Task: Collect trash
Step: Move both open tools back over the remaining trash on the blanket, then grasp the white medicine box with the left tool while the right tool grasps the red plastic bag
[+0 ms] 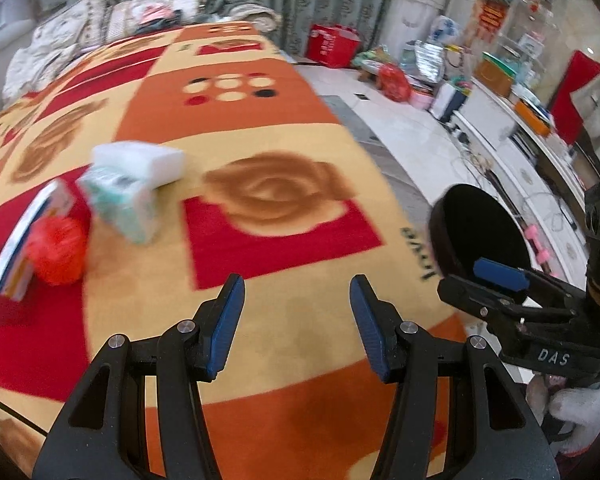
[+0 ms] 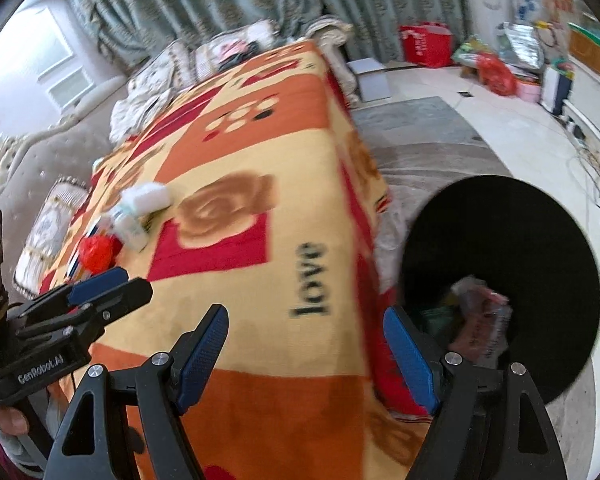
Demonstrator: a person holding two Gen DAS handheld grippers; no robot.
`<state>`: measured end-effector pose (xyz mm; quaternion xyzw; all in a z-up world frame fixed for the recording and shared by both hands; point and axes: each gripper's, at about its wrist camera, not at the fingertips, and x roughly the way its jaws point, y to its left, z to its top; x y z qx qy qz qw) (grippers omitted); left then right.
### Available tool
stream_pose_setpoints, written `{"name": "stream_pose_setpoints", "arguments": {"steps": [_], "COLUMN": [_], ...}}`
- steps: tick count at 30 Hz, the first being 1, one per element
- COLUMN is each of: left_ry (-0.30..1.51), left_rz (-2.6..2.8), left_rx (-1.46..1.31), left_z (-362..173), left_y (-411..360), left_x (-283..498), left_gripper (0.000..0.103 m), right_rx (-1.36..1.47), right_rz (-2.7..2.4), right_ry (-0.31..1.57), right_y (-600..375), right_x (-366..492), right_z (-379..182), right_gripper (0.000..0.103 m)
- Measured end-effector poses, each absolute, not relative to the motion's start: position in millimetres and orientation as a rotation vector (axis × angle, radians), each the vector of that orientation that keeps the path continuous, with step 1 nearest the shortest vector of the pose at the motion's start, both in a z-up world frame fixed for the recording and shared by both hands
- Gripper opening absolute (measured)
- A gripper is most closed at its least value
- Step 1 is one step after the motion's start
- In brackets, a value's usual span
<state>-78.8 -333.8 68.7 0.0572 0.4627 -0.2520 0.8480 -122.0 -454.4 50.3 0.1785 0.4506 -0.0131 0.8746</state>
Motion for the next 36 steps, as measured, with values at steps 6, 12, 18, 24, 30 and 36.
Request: {"name": "stream_pose_setpoints", "arguments": {"steps": [6, 12, 18, 24, 30, 36], "left_ry": [0.975, 0.961, 0.937, 0.948, 0.982, 1.029], "left_rz": [-0.439, -0.342, -0.24, -0.21, -0.226, -0.27], "left_rx": [0.073, 0.028, 0.029, 0.122, 0.148, 0.088], "left_z": [71.0, 77.9, 83.0, 71.0, 52.4, 45.1], "left_y": [-273.3, -212.0, -158.5, -139.1, -138.9, -126.6], "left_x": [-69.1, -58.4, -33.4, 2.8, 35.5, 47.7], "left_gripper": [0.053, 0.053, 0.053, 0.053, 0.052, 0.023], "right_rx": [0.299, 0.207, 0.171, 0.159, 0.156, 0.113], "right_rz": [0.065, 0.15, 0.212, 0.249, 0.288, 0.35], "right_ry": [0.966, 0.99, 1.01, 1.029, 1.041, 1.024], "right_y": [-403.7, -353.6, -318.1, -297.9, -282.7, -251.0], "right_x": [-102.1, -81.4, -63.8, -55.7, -47.7, -31.5], "right_z": [48.1, 43.1, 39.5, 36.1, 35.5, 39.8], "right_gripper": [0.078, 0.078, 0.078, 0.078, 0.078, 0.078]}}
